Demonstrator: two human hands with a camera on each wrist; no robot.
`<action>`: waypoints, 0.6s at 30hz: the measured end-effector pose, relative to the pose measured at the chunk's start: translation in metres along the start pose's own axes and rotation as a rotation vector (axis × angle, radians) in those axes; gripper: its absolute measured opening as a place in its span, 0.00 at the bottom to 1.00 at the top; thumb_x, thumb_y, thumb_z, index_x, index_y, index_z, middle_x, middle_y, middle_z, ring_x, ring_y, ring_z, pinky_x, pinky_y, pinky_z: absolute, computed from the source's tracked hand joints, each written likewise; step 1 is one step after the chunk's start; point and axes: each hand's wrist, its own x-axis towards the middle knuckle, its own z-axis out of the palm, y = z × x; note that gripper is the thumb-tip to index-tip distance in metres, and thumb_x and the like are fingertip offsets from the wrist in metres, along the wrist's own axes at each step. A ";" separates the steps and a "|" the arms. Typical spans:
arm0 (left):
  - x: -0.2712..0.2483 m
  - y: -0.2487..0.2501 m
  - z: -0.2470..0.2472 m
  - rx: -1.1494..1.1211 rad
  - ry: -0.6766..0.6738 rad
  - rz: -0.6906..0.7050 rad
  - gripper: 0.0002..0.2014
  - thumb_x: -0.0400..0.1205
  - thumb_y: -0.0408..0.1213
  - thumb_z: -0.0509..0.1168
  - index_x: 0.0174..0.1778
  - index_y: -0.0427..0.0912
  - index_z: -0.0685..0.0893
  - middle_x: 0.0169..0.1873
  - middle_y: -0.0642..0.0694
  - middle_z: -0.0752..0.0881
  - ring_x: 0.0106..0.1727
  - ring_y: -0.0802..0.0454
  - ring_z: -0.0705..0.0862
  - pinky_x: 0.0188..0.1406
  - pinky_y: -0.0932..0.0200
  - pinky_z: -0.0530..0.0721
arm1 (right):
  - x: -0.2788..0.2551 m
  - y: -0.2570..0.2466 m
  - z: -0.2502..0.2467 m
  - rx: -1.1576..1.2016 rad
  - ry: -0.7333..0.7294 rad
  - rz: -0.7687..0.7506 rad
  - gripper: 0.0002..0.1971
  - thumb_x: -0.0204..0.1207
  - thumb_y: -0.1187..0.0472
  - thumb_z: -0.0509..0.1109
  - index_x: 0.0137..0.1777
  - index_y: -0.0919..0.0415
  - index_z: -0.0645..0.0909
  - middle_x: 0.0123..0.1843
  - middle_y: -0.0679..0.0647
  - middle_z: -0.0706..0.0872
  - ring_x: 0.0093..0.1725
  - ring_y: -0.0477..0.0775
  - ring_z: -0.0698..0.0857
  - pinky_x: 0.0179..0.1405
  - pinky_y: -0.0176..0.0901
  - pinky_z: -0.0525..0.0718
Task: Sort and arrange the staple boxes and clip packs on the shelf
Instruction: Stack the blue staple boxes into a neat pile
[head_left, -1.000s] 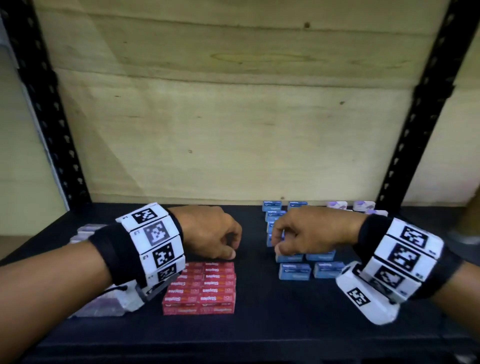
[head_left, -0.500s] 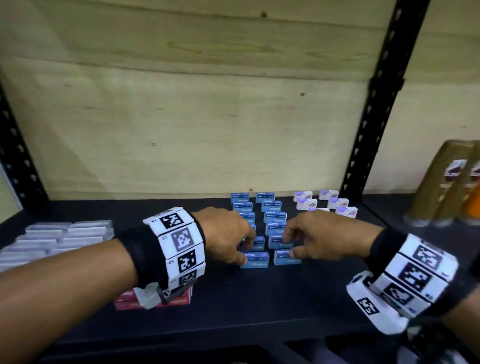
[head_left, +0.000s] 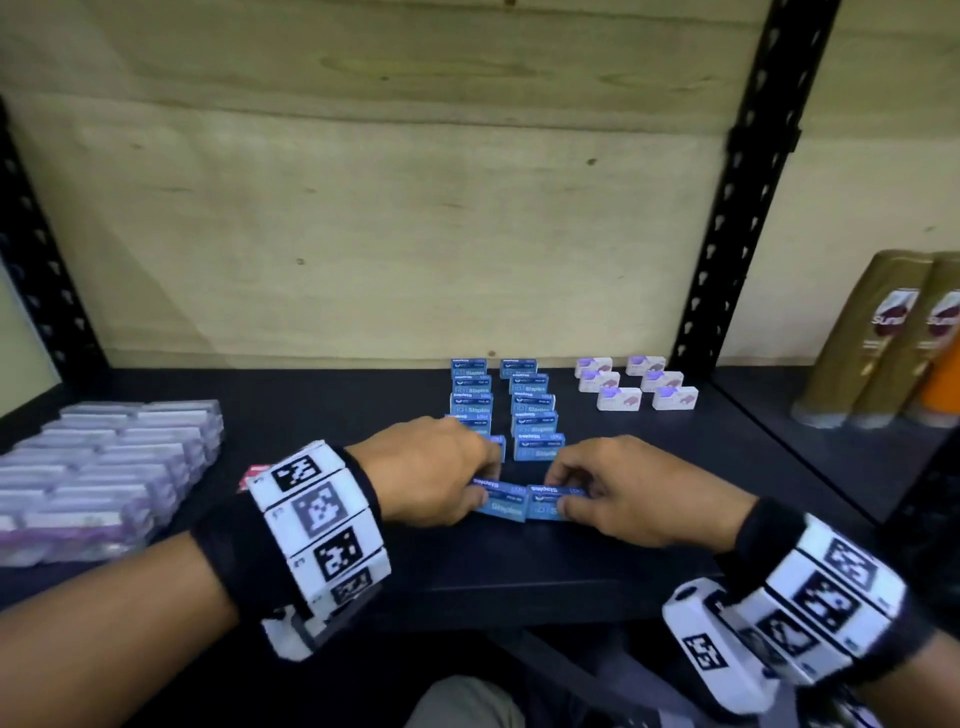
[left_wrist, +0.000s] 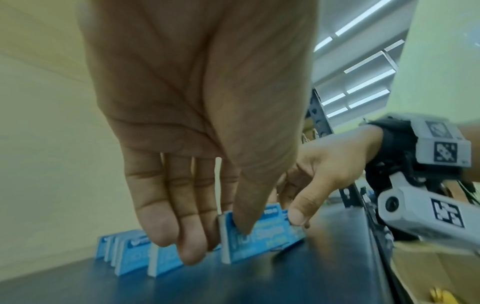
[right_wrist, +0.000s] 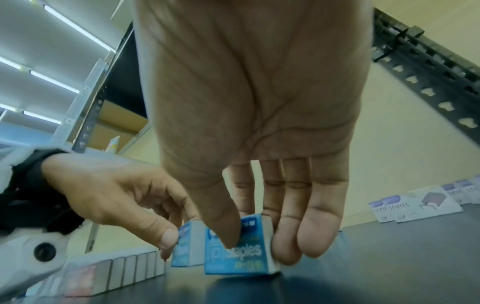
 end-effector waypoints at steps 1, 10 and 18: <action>-0.005 0.002 0.007 -0.047 0.035 -0.003 0.08 0.83 0.49 0.61 0.56 0.57 0.79 0.53 0.55 0.83 0.56 0.49 0.82 0.56 0.48 0.82 | -0.005 0.001 0.002 0.010 0.014 -0.010 0.06 0.79 0.49 0.70 0.54 0.43 0.83 0.43 0.37 0.81 0.39 0.35 0.78 0.41 0.33 0.74; -0.039 0.014 0.064 -0.361 0.368 -0.048 0.05 0.85 0.49 0.59 0.55 0.60 0.76 0.47 0.61 0.73 0.47 0.62 0.79 0.56 0.58 0.77 | -0.035 0.015 0.031 0.205 0.212 -0.116 0.07 0.80 0.50 0.71 0.56 0.42 0.85 0.44 0.42 0.80 0.42 0.42 0.82 0.46 0.32 0.79; -0.037 0.009 0.086 -0.566 0.471 -0.074 0.08 0.85 0.48 0.63 0.58 0.57 0.81 0.47 0.60 0.77 0.48 0.64 0.80 0.42 0.75 0.72 | -0.031 0.028 0.049 0.490 0.273 -0.140 0.10 0.76 0.56 0.78 0.56 0.44 0.88 0.41 0.40 0.84 0.33 0.39 0.78 0.36 0.26 0.74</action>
